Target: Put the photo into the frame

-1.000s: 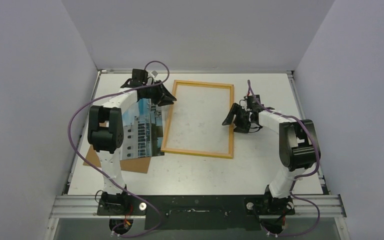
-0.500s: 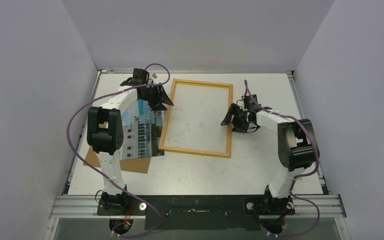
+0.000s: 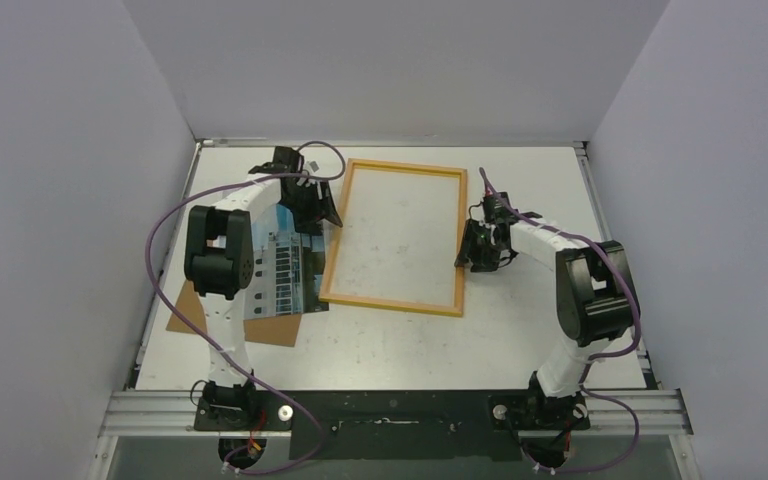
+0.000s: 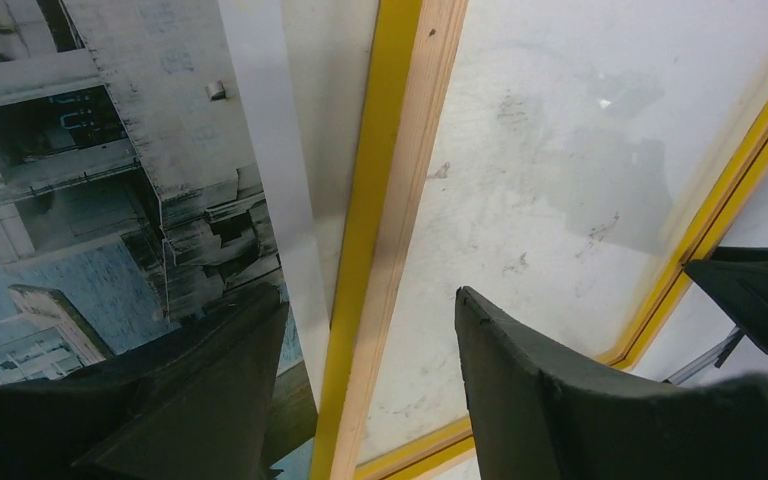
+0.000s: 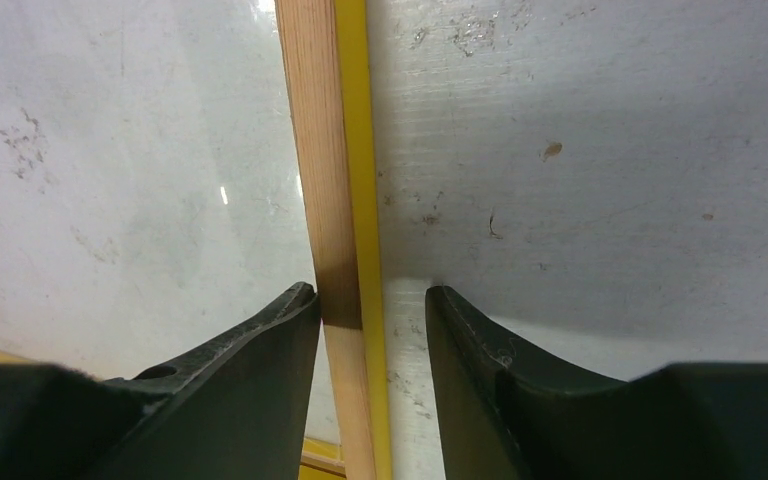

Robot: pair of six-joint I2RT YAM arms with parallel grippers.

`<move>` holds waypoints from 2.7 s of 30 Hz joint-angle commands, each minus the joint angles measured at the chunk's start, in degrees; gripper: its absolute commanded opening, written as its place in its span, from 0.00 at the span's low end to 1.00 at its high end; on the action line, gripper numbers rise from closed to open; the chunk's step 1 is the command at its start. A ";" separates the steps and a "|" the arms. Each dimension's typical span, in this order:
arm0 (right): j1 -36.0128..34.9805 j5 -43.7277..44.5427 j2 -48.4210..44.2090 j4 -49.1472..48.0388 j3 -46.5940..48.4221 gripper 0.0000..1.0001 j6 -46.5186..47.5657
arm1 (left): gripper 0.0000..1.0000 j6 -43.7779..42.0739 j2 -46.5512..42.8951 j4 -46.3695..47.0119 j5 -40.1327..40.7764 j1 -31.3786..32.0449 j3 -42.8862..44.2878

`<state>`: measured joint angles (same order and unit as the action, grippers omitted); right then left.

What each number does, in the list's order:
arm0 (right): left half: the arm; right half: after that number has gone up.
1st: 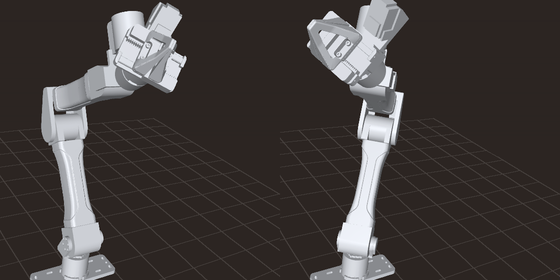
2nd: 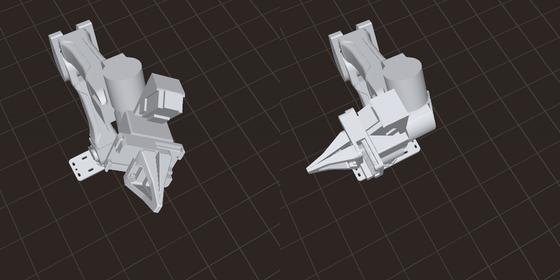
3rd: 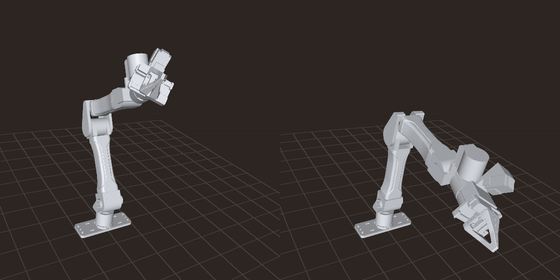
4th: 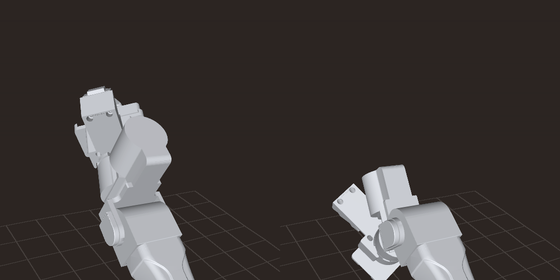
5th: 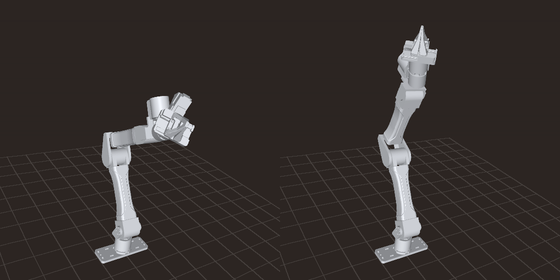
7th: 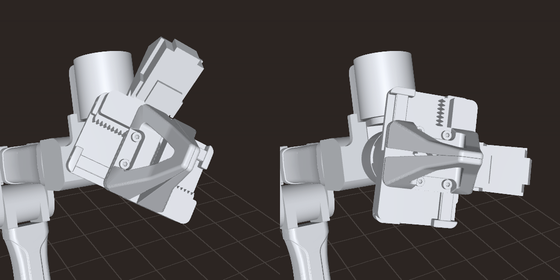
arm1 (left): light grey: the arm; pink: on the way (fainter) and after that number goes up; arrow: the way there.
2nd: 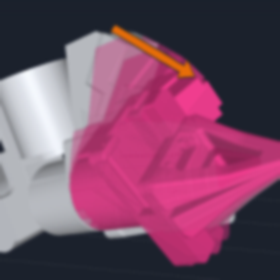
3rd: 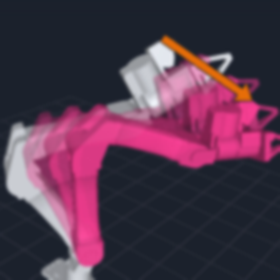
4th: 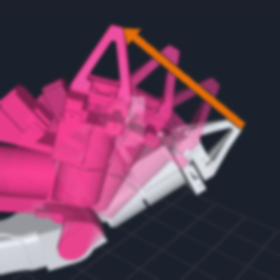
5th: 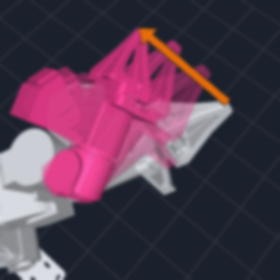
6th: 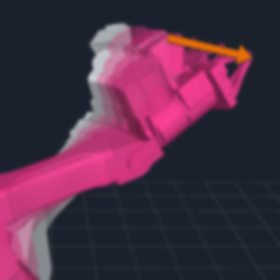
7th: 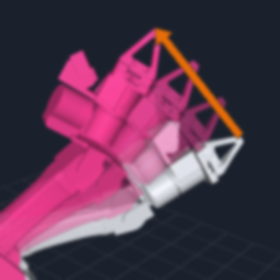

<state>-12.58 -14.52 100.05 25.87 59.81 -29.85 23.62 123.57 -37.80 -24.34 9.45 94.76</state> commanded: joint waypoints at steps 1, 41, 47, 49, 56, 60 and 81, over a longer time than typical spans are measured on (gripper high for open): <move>-0.80 1.94 0.18 2.42 2.05 0.43 1.49 | 0.61 -2.14 1.03 -0.43 -0.81 0.42 3.29; -34.47 32.81 16.70 17.37 46.61 0.61 -7.96 | 0.54 13.94 -28.67 2.36 4.74 -18.68 -21.53; -38.95 35.93 28.78 19.70 60.18 0.63 -7.92 | 0.54 15.98 -31.23 3.00 1.08 -23.21 -28.22; -39.82 37.44 32.15 20.97 63.70 0.64 -7.70 | 0.54 16.72 -31.83 4.38 0.02 -23.65 -30.00; -41.03 38.33 39.06 21.85 70.68 0.64 -6.82 | 0.54 17.22 -32.23 6.01 -1.84 -23.87 -33.48; -41.11 38.39 41.44 22.95 73.05 0.63 -6.80 | 0.54 16.77 -31.96 6.07 -2.39 -23.95 -34.37; -41.61 36.81 44.40 24.84 74.10 0.46 -4.98 | 0.54 16.10 -30.00 6.77 -4.35 -24.12 -34.90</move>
<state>-53.74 21.56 144.24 48.51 132.11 -36.14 40.12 93.93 -33.23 -27.18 -14.33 59.75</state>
